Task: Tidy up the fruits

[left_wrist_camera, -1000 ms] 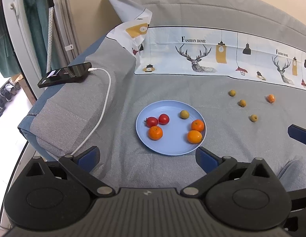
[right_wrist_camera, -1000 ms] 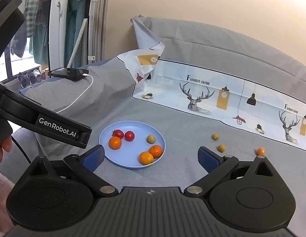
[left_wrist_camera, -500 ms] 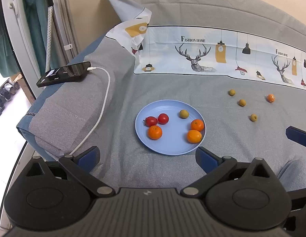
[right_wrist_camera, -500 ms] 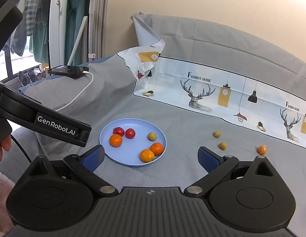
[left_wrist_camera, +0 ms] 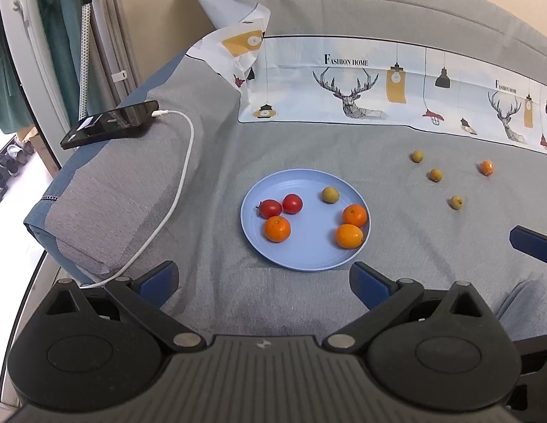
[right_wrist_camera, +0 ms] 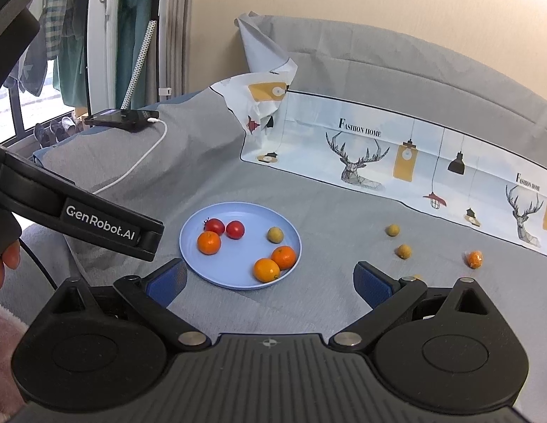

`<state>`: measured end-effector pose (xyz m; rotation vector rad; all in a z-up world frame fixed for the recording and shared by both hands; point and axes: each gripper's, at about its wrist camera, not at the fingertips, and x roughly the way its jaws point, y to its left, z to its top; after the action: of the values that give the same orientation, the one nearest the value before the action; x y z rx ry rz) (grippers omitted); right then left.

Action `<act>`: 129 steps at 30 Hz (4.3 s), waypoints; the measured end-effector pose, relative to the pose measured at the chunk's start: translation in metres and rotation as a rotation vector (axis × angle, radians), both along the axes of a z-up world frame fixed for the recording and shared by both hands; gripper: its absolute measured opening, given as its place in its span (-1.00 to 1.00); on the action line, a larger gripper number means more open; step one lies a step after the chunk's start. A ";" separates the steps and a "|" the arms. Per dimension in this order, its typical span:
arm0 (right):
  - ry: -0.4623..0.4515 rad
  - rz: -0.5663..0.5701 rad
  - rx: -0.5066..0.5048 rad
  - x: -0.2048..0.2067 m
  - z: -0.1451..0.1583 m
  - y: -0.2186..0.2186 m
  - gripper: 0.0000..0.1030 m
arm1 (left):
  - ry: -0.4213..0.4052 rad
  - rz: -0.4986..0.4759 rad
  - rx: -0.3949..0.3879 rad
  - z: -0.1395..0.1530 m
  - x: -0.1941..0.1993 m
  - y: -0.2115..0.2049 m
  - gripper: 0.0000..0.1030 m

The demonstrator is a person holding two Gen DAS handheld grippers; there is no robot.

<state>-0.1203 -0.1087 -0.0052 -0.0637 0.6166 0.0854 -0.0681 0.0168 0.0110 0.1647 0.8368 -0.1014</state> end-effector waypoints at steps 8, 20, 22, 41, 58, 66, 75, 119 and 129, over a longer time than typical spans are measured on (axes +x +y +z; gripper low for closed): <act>0.034 -0.007 0.024 0.008 -0.009 -0.003 0.95 | 0.028 -0.004 0.020 -0.008 0.009 -0.004 1.00; 0.080 -0.043 0.083 0.026 -0.025 -0.019 0.95 | 0.063 -0.030 0.087 -0.020 0.028 -0.019 1.00; 0.087 -0.069 0.104 0.029 -0.029 -0.027 0.95 | 0.070 -0.045 0.104 -0.023 0.031 -0.025 1.00; 0.069 -0.611 0.148 0.084 -0.103 -0.213 0.96 | 0.211 -0.186 0.085 -0.060 0.136 -0.162 1.00; 0.099 -0.801 0.188 0.241 -0.211 -0.390 0.96 | 0.271 -0.241 0.082 -0.186 0.273 -0.331 1.00; 0.083 -0.776 0.084 0.256 -0.227 -0.387 0.99 | 0.311 -0.218 0.015 -0.209 0.293 -0.336 1.00; 0.045 -0.749 0.060 0.254 -0.222 -0.381 0.05 | 0.251 -0.306 0.031 -0.192 0.271 -0.339 -0.45; -0.016 -0.043 0.250 -0.020 0.011 -0.051 -0.23 | -0.014 -0.084 -0.096 0.037 -0.008 -0.005 -0.42; -0.052 -0.028 0.163 -0.037 0.029 -0.029 -0.23 | -0.091 -0.080 -0.148 0.051 -0.027 0.014 -0.42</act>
<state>-0.1577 -0.1372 0.0235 0.1001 0.5571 0.1066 -0.0953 0.0307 0.0616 0.0632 0.7294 -0.2289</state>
